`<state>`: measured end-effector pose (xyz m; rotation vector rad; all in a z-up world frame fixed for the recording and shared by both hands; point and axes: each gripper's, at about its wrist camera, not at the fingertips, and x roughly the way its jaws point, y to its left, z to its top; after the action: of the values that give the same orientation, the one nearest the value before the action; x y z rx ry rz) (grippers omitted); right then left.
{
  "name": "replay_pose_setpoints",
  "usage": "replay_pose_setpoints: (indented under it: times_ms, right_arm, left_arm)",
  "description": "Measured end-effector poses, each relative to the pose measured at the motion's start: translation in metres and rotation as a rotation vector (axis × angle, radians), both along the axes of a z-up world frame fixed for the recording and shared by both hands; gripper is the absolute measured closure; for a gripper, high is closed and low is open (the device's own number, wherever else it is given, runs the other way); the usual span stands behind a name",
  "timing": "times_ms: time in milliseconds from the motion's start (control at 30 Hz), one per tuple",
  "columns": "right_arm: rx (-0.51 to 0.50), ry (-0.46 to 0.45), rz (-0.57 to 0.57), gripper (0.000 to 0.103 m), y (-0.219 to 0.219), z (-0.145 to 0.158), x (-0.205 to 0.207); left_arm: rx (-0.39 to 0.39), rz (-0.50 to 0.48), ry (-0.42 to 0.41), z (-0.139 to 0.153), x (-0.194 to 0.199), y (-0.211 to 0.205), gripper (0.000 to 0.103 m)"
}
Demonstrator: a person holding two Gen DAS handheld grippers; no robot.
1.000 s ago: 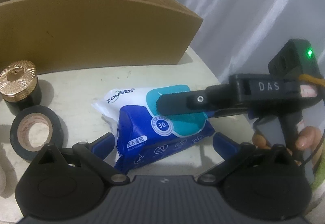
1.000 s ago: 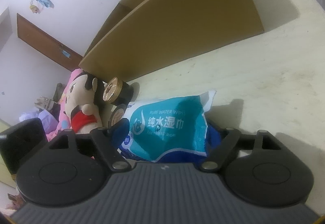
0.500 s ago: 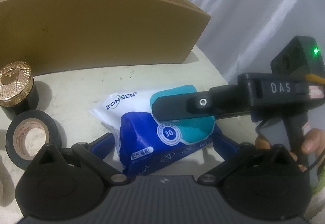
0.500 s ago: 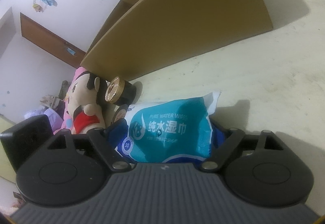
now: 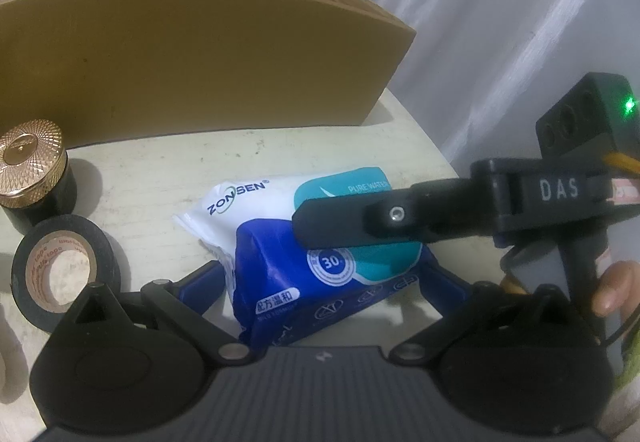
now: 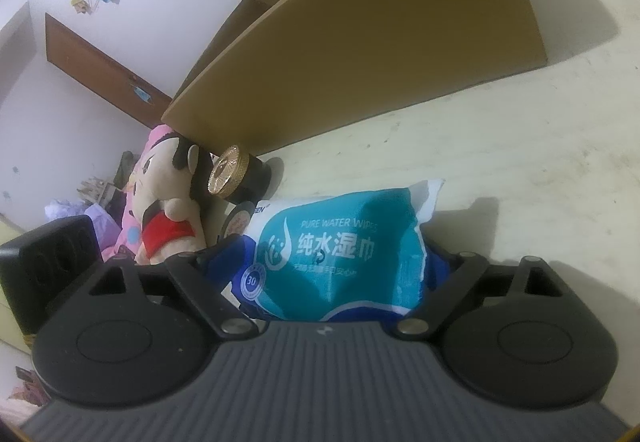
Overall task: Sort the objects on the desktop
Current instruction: 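Grasp the blue wet-wipes pack with the right gripper while the left gripper steadies it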
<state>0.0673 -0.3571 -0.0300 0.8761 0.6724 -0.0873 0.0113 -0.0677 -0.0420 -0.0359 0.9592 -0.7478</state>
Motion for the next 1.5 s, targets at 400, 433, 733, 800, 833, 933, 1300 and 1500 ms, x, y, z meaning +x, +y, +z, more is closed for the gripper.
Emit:
replay_pose_setpoints:
  times_ms: [400, 433, 733, 800, 833, 933, 1300, 1500]
  right_arm:
    - [0.014, -0.028, 0.001, 0.014, -0.002, -0.003, -0.004]
    - [0.016, -0.031, 0.001, 0.014, -0.002, -0.003, -0.005]
    - [0.035, -0.054, 0.001, 0.009, -0.003, -0.005, -0.007]
    - [0.024, -0.05, 0.003, 0.009, -0.001, -0.004, -0.006]
    - [0.019, -0.048, 0.004, 0.009, 0.0, -0.004, -0.005]
    - [0.01, -0.046, 0.004, 0.009, 0.001, -0.003, -0.005]
    - [-0.041, -0.029, 0.008, 0.013, 0.006, 0.0, -0.003]
    - [-0.05, -0.021, -0.005, 0.022, 0.007, 0.001, -0.011]
  left_arm:
    - [0.004, 0.0, -0.002, -0.001, -0.009, -0.019, 0.0]
    - [0.006, -0.001, -0.003, -0.001, -0.009, -0.021, 0.0]
    - [0.008, -0.004, -0.007, 0.0, 0.001, -0.008, 0.0]
    - [0.009, -0.008, -0.009, -0.001, 0.001, -0.008, 0.0]
    - [0.01, -0.009, -0.009, -0.001, 0.001, -0.009, 0.0]
    - [0.009, -0.013, -0.01, -0.001, 0.001, -0.013, 0.0]
    - [0.003, -0.025, -0.024, -0.003, 0.002, 0.021, 0.0]
    - [-0.032, -0.054, -0.037, -0.005, -0.002, 0.029, 0.0]
